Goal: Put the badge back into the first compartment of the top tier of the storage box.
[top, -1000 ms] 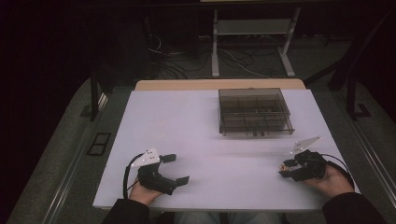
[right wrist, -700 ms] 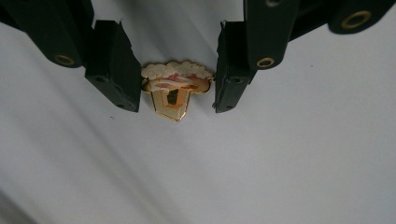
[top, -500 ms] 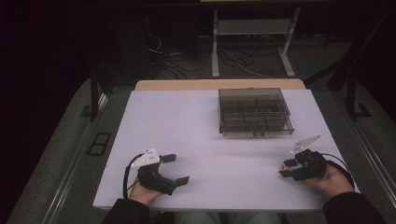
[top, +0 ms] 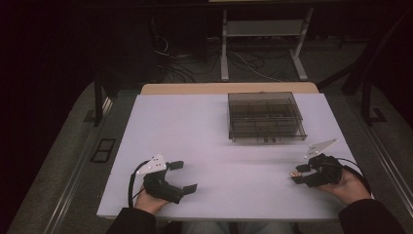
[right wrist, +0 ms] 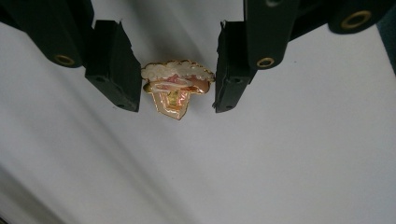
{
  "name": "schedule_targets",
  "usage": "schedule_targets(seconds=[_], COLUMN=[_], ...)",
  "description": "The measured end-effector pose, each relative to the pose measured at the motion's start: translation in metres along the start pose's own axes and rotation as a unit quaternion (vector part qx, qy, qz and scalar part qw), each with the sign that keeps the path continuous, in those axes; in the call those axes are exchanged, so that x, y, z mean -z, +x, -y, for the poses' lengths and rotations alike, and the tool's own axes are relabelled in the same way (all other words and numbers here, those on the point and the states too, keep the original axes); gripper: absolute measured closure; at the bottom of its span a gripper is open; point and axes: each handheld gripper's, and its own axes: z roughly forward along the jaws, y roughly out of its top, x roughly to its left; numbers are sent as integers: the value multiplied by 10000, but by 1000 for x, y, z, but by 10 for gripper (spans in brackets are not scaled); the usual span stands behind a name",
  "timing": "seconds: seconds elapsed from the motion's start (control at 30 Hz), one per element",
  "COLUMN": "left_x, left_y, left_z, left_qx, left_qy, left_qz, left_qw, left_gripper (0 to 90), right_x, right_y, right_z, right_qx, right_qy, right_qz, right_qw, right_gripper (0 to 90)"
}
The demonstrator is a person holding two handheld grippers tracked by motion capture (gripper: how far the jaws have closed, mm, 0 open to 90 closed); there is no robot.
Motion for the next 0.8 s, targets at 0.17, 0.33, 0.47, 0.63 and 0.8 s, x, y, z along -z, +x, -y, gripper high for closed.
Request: schedule_targets(seconds=[0.17, 0.33, 0.47, 0.63, 0.8], left_x=[0, 0, 0, 0, 0], left_y=[0, 0, 0, 0, 0], left_z=[0, 0, 0, 0, 0], left_qx=[5, 5, 6, 8, 11], left_qy=[-7, -7, -9, -9, -12], left_qz=[0, 2, 2, 5, 6], left_qw=[10000, 10000, 10000, 10000, 10000], left_gripper=[0, 0, 0, 0, 0], right_x=[4, 8, 11, 16, 20], right_y=[1, 0, 1, 1, 1], right_z=[-3, -7, -10, -14, -18], right_qx=[23, 31, 33, 56, 80], right_qy=[-10, -46, -66, -89, -122], right_qz=[-35, -63, -69, -68, -73], right_qw=[10000, 10000, 9999, 9999, 9999], right_gripper=[510, 510, 510, 510, 510])
